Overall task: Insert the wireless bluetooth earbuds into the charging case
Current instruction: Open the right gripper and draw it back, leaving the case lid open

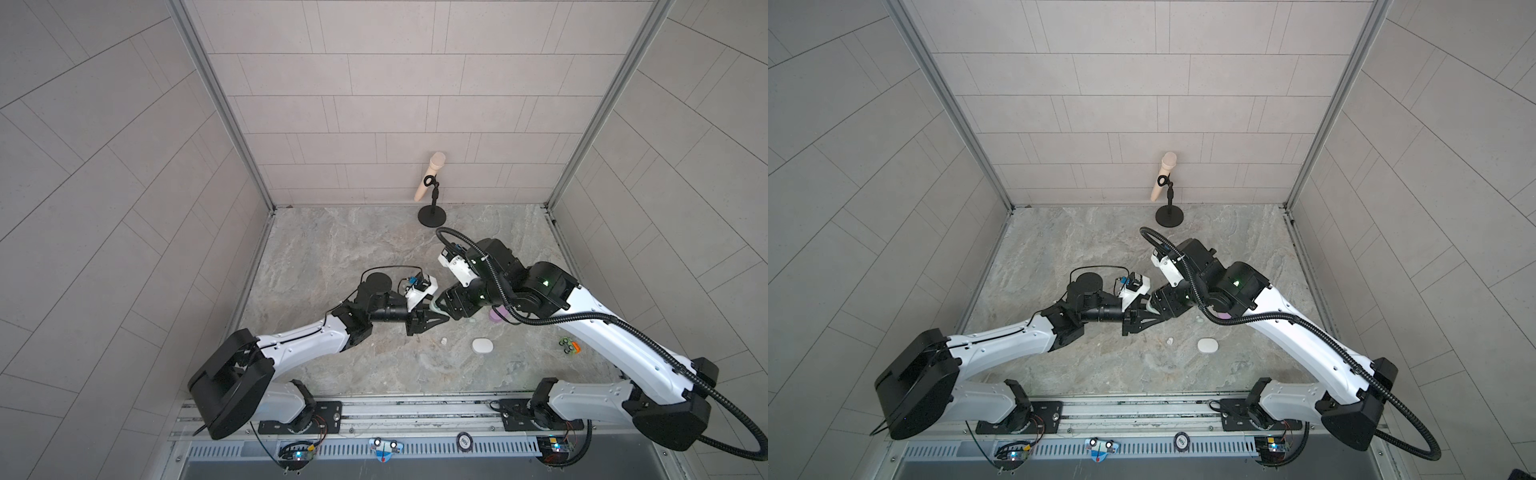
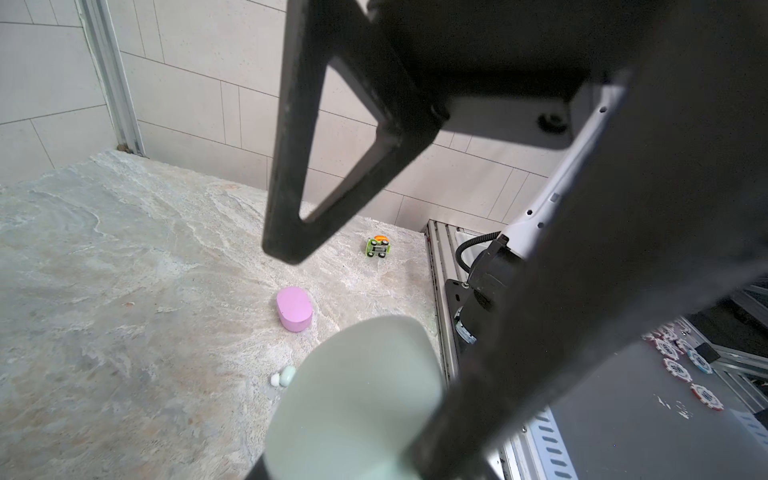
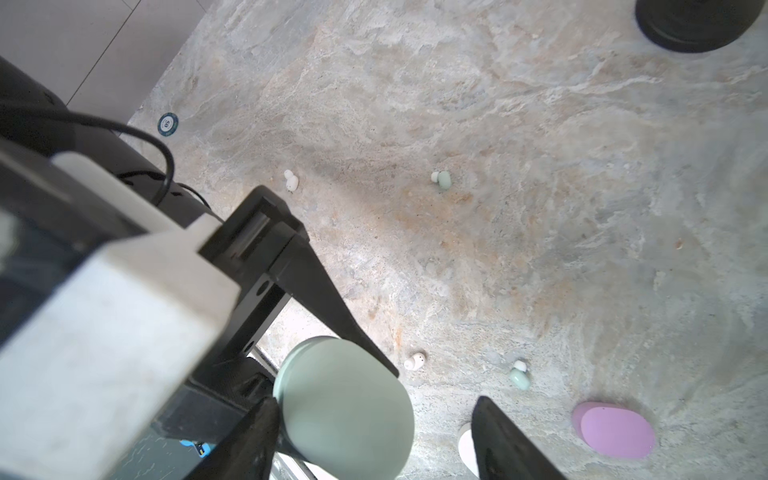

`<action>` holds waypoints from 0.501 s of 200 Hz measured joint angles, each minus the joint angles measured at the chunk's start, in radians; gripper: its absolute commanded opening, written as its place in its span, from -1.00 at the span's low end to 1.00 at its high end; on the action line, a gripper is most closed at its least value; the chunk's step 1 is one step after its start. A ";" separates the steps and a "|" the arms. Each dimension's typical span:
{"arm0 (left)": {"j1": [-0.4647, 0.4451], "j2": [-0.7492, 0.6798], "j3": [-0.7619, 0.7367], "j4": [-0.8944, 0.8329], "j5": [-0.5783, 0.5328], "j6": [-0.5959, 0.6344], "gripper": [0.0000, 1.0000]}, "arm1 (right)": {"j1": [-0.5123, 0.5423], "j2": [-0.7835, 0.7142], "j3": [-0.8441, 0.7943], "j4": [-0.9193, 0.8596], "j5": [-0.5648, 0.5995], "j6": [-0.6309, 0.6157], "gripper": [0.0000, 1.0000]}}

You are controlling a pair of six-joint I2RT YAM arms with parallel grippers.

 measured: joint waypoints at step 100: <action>0.000 -0.027 -0.016 0.065 0.023 -0.037 -0.82 | -0.032 -0.005 0.011 -0.036 0.065 -0.008 0.59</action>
